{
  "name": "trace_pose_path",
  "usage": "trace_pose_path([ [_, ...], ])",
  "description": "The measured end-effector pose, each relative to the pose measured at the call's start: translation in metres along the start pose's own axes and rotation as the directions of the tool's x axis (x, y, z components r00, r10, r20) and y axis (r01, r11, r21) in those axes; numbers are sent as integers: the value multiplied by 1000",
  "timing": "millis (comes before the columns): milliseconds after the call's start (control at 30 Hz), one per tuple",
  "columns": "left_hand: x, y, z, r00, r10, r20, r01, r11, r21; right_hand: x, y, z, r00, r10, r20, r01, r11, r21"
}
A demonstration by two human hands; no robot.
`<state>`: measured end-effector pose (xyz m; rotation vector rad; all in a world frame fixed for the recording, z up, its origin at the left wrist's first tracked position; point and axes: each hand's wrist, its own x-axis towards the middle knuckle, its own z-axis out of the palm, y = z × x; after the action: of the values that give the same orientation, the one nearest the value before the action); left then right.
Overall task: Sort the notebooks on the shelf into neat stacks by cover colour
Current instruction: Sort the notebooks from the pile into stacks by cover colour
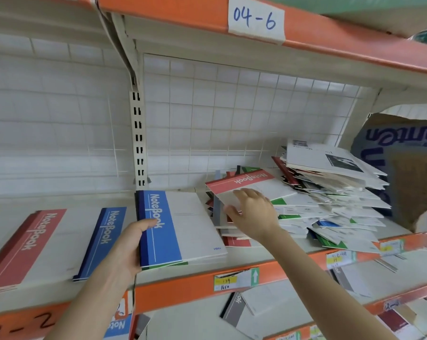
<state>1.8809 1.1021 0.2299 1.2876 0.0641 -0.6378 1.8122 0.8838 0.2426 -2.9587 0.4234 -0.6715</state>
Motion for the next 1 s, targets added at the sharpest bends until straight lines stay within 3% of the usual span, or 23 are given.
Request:
trace_pose_path([
  [67, 0, 0, -1, 1000, -6, 1, 6, 1000, -13, 6, -3, 1, 984, 138, 114, -127, 987, -102],
  [133, -1, 0, -3, 1000, -12, 0, 12, 1000, -10, 8, -7, 5, 980, 161, 121, -139, 976, -168],
  [267, -2, -1, -8, 1000, -18, -3, 18, 1000, -8, 5, -16, 7, 988, 116, 97, -84, 953, -292],
  [367, -3, 0, -12, 1000, -15, -2, 15, 1000, -13, 3, -15, -6, 991, 100, 86, -71, 956, -283],
  [467, -3, 5, -12, 1000, -3, 21, 4, 999, -37, -3, -10, -11, 991, -105, -87, 80, 965, -250],
  [533, -2, 7, -8, 1000, 4, 19, -2, 998, -69, -12, -5, -7, 949, -296, -106, 282, 951, -124],
  [600, -2, 9, -4, 999, 13, 33, -10, 996, -88, -22, -5, -4, 894, -446, -29, 446, 887, 118],
  [733, -1, 8, 1, 997, 9, 79, -2, 997, -79, -36, -14, -11, 808, -576, 121, 499, 779, 379],
  [867, -5, 6, 3, 996, 8, 86, -9, 1000, 7, -29, 9, -16, 856, -485, 179, 360, 808, 466],
  [933, -4, 6, 1, 996, 3, 84, -5, 1000, 20, -23, 28, -24, 944, -317, 92, 246, 862, 444],
  [1000, -4, 6, -2, 997, 8, 74, -10, 1000, 30, -14, 51, -29, 994, -103, -35, 109, 944, 312],
])
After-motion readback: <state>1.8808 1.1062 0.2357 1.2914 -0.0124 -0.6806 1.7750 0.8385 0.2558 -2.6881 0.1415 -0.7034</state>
